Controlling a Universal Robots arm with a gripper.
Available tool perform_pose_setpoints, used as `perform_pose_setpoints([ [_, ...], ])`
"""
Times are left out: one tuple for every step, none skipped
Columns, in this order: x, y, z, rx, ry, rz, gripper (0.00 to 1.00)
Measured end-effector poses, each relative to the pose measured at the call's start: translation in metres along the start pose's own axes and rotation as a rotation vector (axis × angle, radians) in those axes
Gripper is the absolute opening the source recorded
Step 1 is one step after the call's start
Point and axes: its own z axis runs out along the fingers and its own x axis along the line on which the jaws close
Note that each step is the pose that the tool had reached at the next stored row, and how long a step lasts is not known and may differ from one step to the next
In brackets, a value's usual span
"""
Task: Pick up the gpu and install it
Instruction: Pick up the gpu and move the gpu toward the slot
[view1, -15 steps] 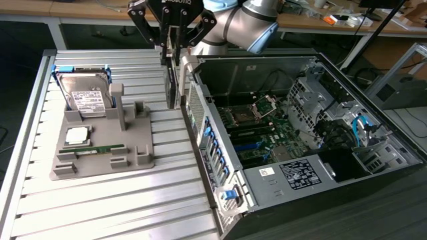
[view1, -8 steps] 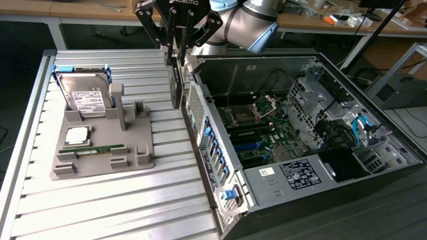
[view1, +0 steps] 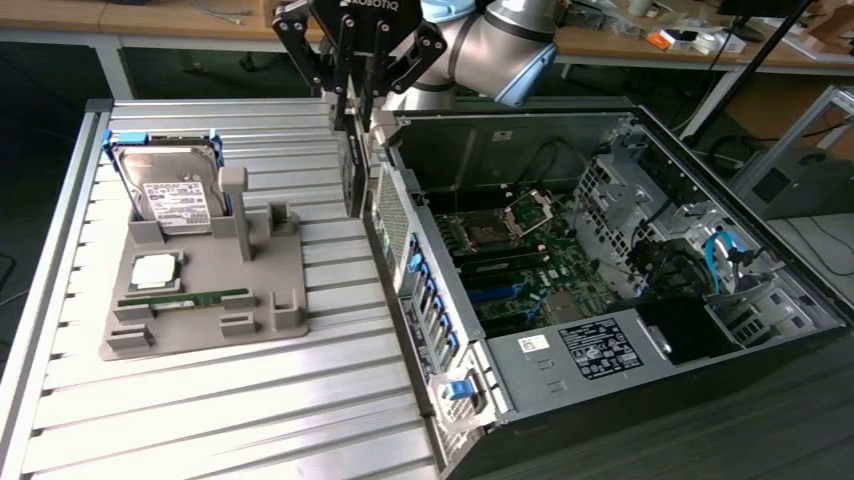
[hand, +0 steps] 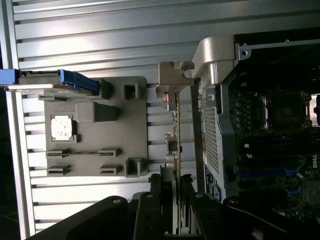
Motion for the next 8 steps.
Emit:
perform_pose_setpoints([
  [-0.0003, 0.0000, 0.0000, 0.0002, 0.0000, 0.000, 0.27],
  [-0.0010, 0.0001, -0.0001, 0.0009, 0.0000, 0.000, 0.27],
  [-0.0018, 0.0002, -0.0001, 0.0017, 0.0000, 0.000, 0.27],
  [-0.0027, 0.0002, -0.0001, 0.0023, -0.0002, 0.000, 0.27],
  [-0.0038, 0.0003, -0.0001, 0.0032, -0.0003, 0.000, 0.27],
  [-0.0056, 0.0005, -0.0002, 0.0044, -0.0003, 0.000, 0.27],
  [-0.0074, 0.0006, -0.0003, 0.0055, -0.0004, 0.000, 0.27],
  [-0.0087, 0.0007, -0.0003, 0.0062, -0.0005, 0.000, 0.27],
])
